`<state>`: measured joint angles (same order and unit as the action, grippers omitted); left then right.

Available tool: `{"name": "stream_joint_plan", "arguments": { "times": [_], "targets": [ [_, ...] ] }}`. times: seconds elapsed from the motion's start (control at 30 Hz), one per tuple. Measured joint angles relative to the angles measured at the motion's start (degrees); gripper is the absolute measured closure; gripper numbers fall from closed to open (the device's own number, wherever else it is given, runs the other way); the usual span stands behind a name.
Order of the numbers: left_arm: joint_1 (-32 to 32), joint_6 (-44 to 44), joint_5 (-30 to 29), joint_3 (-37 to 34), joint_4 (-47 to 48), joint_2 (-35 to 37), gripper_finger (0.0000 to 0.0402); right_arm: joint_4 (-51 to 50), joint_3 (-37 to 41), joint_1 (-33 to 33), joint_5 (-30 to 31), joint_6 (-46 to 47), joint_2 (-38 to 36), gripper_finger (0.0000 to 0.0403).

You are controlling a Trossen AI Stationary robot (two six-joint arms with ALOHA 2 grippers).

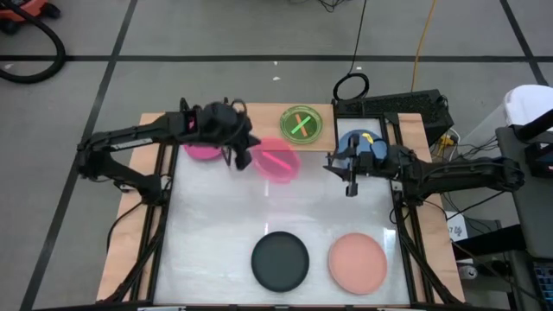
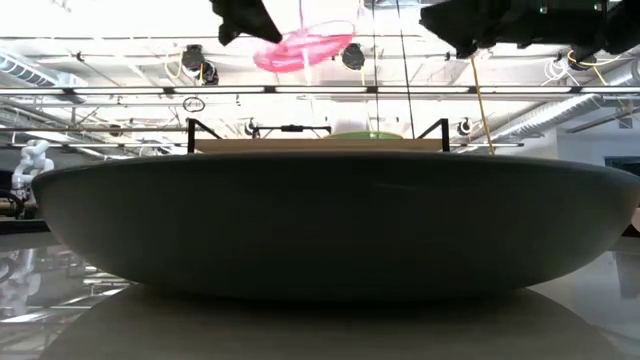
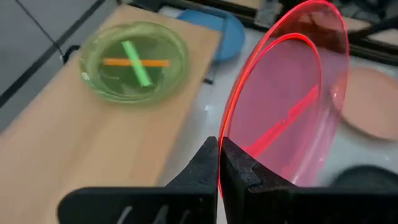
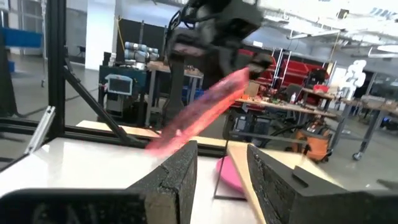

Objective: Place and stack plates onto a shelf
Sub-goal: Stack the light pink plate on top of the green plate on the shelf

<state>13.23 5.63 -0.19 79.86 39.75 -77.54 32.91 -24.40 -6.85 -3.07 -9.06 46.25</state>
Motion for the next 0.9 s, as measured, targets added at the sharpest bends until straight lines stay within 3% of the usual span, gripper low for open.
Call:
{"name": "stream_joint_plan", "arguments": {
  "times": [0.27,0.43,0.63,0.9],
  "targets": [
    [12.49,-3.25,11.11,0.02,-8.12,-6.23,0.0401,8.92,6.55,1.57,0.02,6.85,0.08,0.028],
    [18.65,-3.02,15.53,-0.05,-14.13,-9.85,0.0401,8.82,7.1,3.43,0.04,11.27,0.01,0.028],
    [22.67,0.7,18.23,0.02,-27.7,-13.46,0.0401,8.82,7.1,5.95,0.08,11.33,0.01,0.028],
    [23.62,6.68,19.78,0.02,-35.5,-20.55,0.04,8.99,7.1,7.37,0.23,9.63,-0.01,0.028]
  ]
}}
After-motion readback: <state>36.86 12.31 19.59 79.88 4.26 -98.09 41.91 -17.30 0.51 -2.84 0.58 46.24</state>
